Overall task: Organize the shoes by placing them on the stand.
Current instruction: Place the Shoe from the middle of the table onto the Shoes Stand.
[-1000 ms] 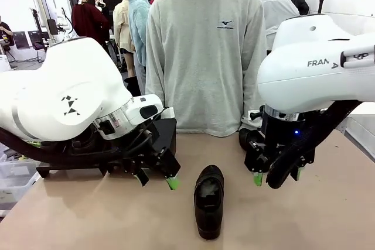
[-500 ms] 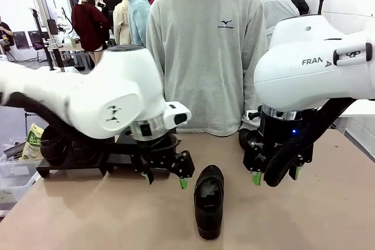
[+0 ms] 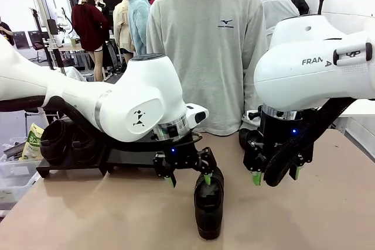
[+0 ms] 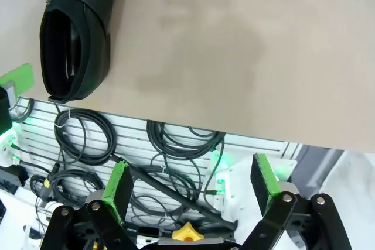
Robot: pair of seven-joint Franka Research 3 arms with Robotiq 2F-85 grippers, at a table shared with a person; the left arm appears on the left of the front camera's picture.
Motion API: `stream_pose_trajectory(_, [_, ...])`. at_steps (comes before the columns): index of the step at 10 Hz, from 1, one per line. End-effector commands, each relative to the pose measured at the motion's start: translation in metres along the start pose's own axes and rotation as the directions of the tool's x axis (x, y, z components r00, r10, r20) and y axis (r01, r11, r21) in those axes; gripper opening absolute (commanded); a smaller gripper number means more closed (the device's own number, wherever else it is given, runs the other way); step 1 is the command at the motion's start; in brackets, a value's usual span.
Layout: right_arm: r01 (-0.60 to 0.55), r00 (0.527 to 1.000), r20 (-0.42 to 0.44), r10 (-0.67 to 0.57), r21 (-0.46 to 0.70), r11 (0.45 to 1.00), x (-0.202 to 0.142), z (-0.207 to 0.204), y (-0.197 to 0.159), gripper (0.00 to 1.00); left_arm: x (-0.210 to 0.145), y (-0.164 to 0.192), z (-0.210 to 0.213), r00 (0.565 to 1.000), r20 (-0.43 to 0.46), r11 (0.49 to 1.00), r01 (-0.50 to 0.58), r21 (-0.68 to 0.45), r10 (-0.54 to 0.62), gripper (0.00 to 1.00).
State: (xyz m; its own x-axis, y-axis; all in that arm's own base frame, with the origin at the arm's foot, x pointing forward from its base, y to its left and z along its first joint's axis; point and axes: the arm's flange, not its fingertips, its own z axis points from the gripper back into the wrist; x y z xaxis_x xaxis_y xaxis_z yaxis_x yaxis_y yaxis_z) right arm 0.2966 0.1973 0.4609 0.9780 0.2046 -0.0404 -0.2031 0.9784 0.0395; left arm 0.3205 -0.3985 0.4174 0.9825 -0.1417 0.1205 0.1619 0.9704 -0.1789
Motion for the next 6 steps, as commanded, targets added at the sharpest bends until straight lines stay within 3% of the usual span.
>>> stream_pose_trajectory(1, [-0.015,1.0,-0.011,0.015,-0.016,1.0,0.002,0.004,-0.001,1.0,-0.002,-0.01,-0.01,0.998,-0.038,0.999,-0.039,0.011,0.039,1.0])
stream_pose_trajectory(6, [-0.015,1.0,-0.011,0.015,-0.016,1.0,0.002,0.004,-0.001,1.0,-0.001,-0.014,-0.057,0.997,-0.07,0.998,-0.033,0.048,0.036,1.0])
